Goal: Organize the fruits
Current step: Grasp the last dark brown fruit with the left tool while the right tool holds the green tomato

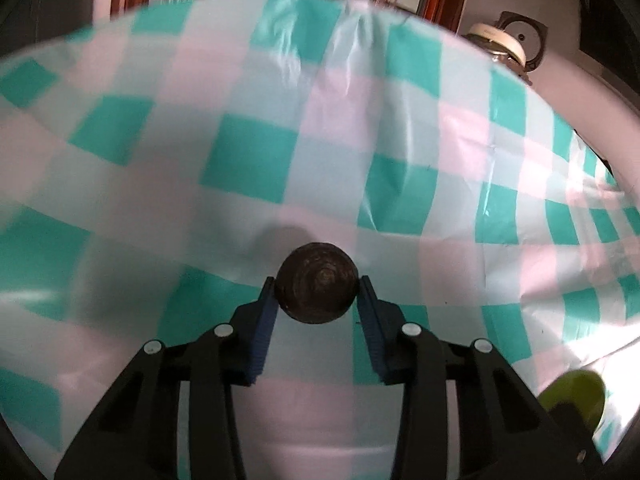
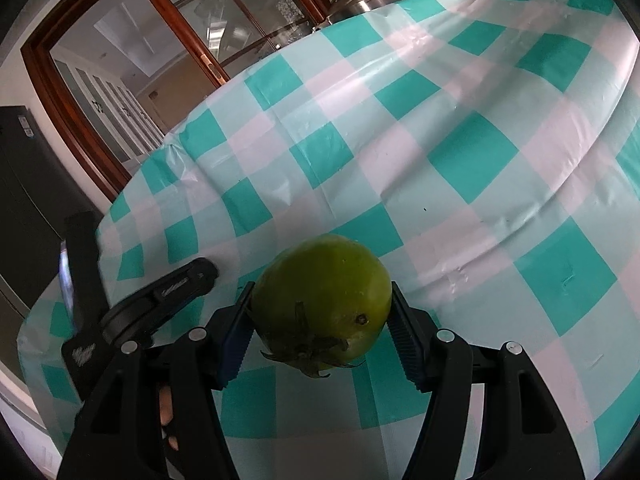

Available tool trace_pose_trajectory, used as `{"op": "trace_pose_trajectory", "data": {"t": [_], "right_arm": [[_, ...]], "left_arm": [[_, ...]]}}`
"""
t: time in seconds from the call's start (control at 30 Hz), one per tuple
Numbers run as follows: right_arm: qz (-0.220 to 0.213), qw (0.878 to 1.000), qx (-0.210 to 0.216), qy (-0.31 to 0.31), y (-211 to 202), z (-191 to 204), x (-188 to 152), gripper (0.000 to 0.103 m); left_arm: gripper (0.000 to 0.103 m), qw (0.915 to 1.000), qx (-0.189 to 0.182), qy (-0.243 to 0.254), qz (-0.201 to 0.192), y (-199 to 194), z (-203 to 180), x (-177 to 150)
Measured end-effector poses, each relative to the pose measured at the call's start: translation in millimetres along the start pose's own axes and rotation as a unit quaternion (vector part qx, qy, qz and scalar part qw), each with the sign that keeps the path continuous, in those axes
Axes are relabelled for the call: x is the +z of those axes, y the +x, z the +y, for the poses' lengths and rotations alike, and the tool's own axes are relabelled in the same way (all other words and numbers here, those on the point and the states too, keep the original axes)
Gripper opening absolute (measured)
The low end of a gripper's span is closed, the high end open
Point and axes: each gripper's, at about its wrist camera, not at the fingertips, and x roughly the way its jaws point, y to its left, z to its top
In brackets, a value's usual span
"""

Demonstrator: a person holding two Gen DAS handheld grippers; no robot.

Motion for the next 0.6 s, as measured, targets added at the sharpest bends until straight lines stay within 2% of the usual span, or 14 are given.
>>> {"op": "trace_pose_trajectory", "data": {"t": [0.23,0.47,0.6], "right_arm": [[-0.005,1.0,0.007,0.007,0,-3,2,0.062],[0.02,1.0,0.014,0.0,2,1,1,0.062],[0.014,1.0,0.009,0.022,-26,-2,-18,0.062]], "left_arm": [[0.041,0.9995,0.002,0.016,-0.026,-44,3,-22],[0.041,0.9992,-0.012,0.024,-0.028,-95,23,-66],[0.041,0.9982,-0.031,0.034,-0.037,-133,34,-95]]}}
